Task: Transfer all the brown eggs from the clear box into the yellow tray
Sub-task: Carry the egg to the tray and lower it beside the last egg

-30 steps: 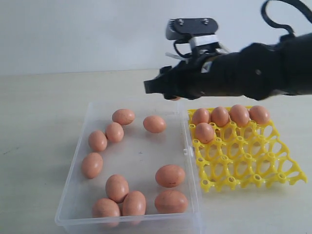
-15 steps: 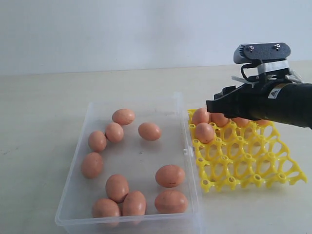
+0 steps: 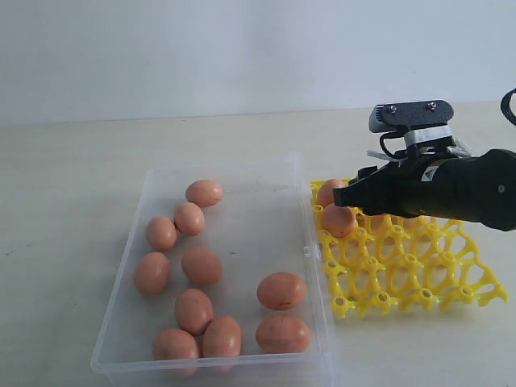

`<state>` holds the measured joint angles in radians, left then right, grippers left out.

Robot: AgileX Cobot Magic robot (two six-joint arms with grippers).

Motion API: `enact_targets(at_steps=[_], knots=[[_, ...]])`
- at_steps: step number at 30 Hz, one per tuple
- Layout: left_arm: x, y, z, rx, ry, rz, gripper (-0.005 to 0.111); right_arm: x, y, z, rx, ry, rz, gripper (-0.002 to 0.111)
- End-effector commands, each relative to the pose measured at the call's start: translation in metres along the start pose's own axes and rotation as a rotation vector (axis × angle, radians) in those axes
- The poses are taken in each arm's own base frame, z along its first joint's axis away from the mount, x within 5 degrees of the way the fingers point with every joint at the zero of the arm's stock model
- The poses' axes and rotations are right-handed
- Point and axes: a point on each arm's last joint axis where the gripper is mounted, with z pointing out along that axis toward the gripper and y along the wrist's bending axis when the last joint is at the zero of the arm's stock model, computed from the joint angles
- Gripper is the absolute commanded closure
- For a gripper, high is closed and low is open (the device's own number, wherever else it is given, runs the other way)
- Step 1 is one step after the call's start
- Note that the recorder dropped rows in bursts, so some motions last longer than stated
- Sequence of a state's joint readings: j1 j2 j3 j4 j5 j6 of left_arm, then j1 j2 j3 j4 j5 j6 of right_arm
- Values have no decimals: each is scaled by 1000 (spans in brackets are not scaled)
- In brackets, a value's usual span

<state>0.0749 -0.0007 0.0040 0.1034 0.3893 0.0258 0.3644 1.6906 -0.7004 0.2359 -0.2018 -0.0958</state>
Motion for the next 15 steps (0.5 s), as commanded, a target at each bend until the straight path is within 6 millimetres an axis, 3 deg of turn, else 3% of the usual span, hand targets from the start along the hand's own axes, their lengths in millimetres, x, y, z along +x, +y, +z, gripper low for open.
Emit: enact_targets(at_steps=[1, 8, 11, 15], knots=[[-2, 0, 0, 4, -13, -3, 107, -4, -4, 0, 9, -28, -2, 105], [-2, 0, 0, 4, -13, -3, 107, -6, -5, 0, 13, -46, -3, 62], [-2, 0, 0, 4, -13, -3, 107, -6, -5, 0, 13, -50, -3, 53], [-2, 0, 0, 4, -13, -3, 107, -6, -5, 0, 13, -50, -3, 52]])
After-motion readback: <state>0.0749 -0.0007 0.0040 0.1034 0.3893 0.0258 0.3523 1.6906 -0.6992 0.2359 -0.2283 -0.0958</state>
